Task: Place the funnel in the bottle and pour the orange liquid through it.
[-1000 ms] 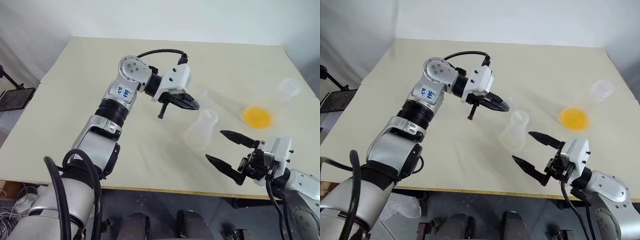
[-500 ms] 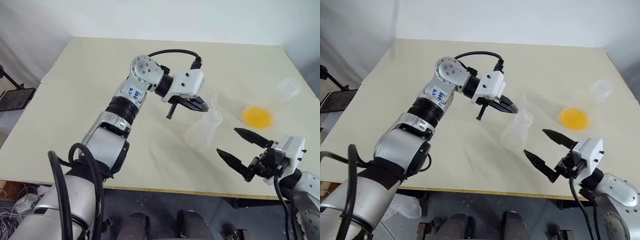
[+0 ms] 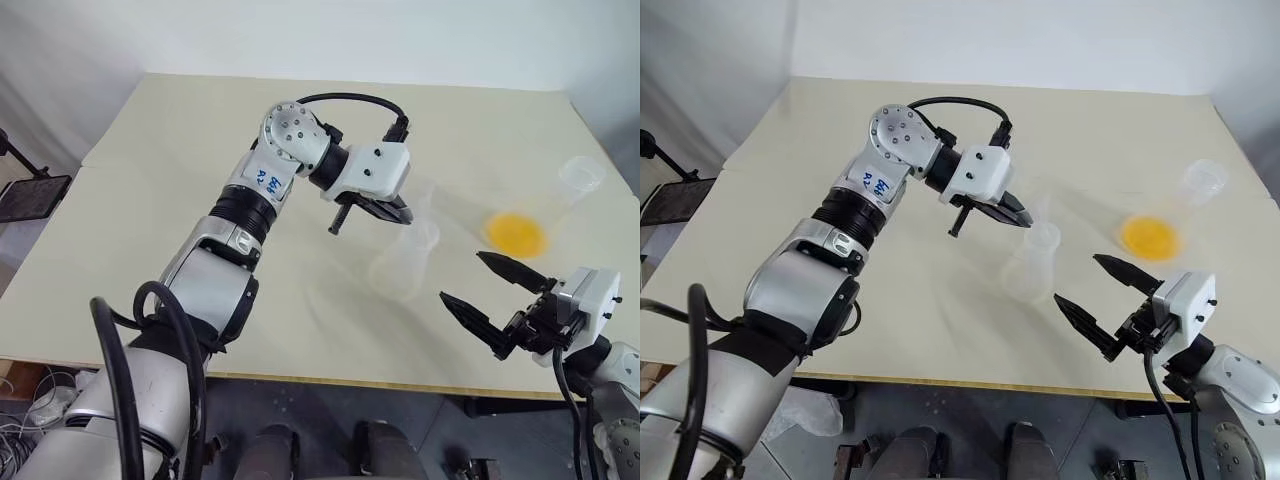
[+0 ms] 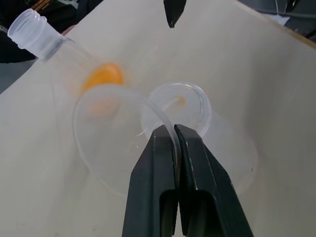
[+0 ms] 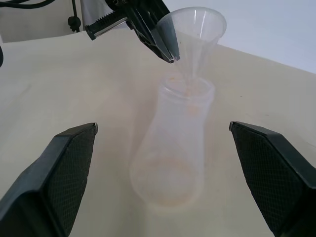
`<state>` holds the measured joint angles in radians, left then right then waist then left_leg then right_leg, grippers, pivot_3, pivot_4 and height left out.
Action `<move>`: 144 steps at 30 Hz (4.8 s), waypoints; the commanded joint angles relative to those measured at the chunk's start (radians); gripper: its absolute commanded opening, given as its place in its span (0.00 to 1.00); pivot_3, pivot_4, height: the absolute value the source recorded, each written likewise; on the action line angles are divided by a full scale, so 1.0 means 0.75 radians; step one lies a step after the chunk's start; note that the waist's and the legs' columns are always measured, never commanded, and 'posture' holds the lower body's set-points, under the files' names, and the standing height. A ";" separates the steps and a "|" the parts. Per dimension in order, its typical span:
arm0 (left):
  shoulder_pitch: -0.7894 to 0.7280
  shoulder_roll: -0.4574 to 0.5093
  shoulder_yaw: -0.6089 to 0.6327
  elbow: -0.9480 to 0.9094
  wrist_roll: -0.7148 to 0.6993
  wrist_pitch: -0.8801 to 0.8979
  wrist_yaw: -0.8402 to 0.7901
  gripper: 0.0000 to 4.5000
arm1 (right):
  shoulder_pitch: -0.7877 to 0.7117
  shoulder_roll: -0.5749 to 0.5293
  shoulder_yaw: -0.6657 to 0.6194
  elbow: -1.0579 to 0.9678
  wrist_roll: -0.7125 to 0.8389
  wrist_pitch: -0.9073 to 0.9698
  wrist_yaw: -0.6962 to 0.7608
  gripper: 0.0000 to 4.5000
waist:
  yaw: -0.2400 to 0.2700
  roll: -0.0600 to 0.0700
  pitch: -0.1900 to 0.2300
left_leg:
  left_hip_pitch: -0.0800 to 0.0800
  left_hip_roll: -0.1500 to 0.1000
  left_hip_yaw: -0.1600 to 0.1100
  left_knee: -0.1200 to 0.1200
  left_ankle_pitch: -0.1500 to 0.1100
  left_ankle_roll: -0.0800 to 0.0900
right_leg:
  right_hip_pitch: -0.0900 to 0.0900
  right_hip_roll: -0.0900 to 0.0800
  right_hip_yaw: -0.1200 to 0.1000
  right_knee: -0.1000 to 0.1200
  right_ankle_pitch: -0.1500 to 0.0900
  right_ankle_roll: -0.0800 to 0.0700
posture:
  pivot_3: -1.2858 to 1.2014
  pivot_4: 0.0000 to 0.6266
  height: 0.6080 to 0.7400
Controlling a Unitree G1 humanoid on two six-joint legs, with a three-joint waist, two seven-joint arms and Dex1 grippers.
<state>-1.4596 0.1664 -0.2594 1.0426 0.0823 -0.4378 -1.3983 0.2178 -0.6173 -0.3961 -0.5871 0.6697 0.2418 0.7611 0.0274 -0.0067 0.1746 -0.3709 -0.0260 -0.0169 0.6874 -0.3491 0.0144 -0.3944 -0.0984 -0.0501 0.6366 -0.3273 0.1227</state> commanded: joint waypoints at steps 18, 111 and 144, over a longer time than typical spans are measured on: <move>-0.083 0.034 0.074 -0.073 -0.069 0.083 -0.025 0.99 | -0.024 -0.026 -0.047 0.011 0.013 -0.014 0.030 1.00 | -0.002 0.000 0.000 | 0.000 0.000 0.000 0.000 0.000 0.000 | 0.000 0.000 0.000 0.000 0.000 0.000 | 0.52 0.24 1.00; 1.368 0.551 0.419 -1.570 -0.727 0.998 0.460 1.00 | -1.086 0.036 -0.007 1.158 -0.420 -0.134 -0.553 0.54 | -0.042 0.010 -0.001 | 0.001 0.004 0.001 0.000 0.000 -0.002 | -0.001 -0.005 0.020 0.000 0.000 0.000 | 0.52 0.24 1.00; 1.080 0.383 0.297 -1.185 -0.670 0.827 0.322 1.00 | -0.743 -0.356 0.447 0.020 -1.123 0.106 -0.466 0.54 | -0.035 0.013 0.000 | -0.001 0.001 0.000 -0.002 0.000 -0.001 | -0.003 -0.001 0.018 -0.001 0.000 0.000 | 0.52 0.24 1.00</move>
<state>-0.6304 0.4533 -0.0398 0.1699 -0.4235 0.1973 -1.1536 -0.3201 -0.8751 -0.0459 -0.5272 -0.1269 0.3593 0.4229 0.0013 0.0031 0.1746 -0.3715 -0.0251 -0.0168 0.6861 -0.3488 0.0135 -0.3963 -0.0990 -0.0367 0.6358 -0.3273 0.1227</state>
